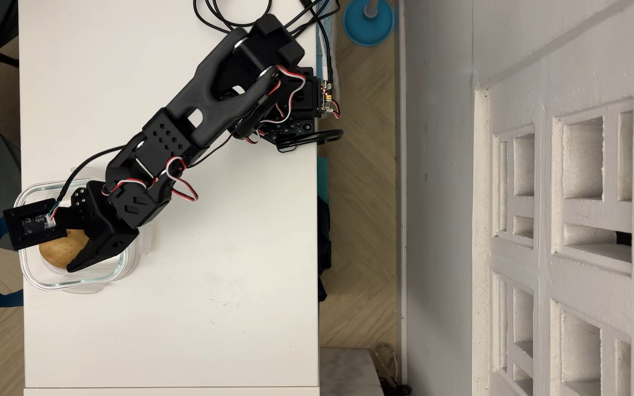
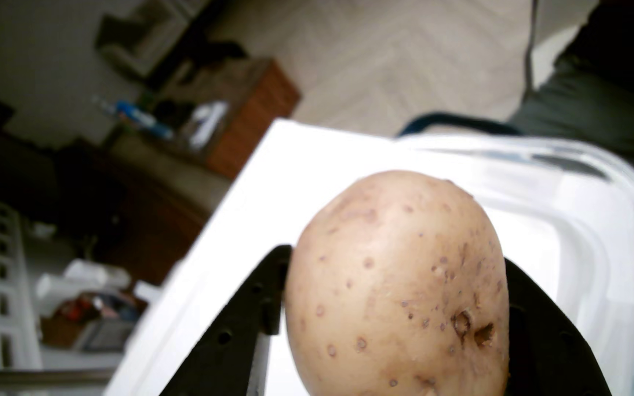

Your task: Grab the potato and put it in box

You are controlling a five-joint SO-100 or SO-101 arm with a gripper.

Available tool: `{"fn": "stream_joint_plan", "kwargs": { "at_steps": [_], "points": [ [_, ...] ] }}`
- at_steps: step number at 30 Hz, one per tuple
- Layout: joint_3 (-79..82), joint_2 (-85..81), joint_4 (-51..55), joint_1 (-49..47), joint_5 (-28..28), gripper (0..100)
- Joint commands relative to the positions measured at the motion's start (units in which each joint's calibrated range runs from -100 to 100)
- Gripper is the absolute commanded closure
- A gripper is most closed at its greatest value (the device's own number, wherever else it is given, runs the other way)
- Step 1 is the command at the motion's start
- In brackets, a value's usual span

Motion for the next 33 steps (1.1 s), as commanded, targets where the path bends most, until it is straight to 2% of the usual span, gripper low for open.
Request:
{"fn": "stream_joint_plan", "kwargs": {
  "at_steps": [1,13,23,33],
  "points": [
    [-5.77,4.56,-1.97,-0.26,0.39,97],
    [-16.26,20.07,-1.97,1.11,3.81,97],
    [-19.03,26.97,-2.4,15.74,9.92,97],
    [-18.16,27.14,-2.31,16.2,10.3,97]
  ]
}}
